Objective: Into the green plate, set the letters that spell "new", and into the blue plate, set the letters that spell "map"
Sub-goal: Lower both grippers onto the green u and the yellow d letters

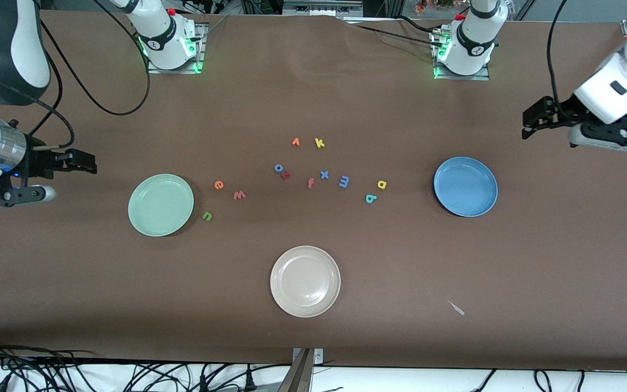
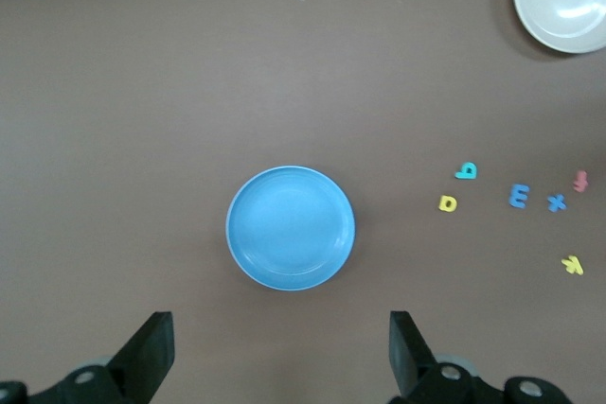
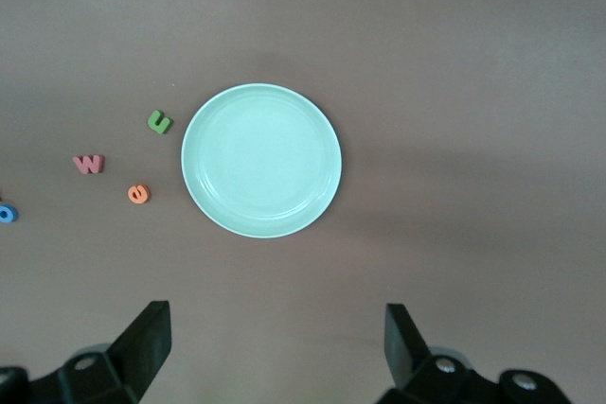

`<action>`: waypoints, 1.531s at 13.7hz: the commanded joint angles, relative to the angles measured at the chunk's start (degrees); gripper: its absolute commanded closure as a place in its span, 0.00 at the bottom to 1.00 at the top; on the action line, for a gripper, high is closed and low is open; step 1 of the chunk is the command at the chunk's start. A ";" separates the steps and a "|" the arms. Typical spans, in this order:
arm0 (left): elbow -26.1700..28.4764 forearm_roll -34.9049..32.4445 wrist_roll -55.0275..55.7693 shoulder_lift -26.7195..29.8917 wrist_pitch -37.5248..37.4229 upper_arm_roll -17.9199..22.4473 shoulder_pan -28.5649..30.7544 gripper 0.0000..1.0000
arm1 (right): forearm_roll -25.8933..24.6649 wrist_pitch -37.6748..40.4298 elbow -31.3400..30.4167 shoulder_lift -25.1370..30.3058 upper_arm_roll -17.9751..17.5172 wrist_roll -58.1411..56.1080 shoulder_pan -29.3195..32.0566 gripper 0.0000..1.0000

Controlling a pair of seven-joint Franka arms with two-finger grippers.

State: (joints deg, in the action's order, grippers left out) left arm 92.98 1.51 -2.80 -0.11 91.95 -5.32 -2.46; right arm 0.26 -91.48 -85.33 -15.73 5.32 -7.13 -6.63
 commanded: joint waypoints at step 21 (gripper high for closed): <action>15.21 -1.69 11.59 -27.12 36.78 -8.13 -15.12 0.00 | 3.70 -18.96 -3.50 -8.61 -6.19 5.95 -3.56 0.01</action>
State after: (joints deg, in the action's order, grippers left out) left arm 107.86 1.51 6.67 -24.78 124.57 -13.92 -16.74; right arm 3.08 -104.39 -85.01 -24.75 2.27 -6.75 -10.75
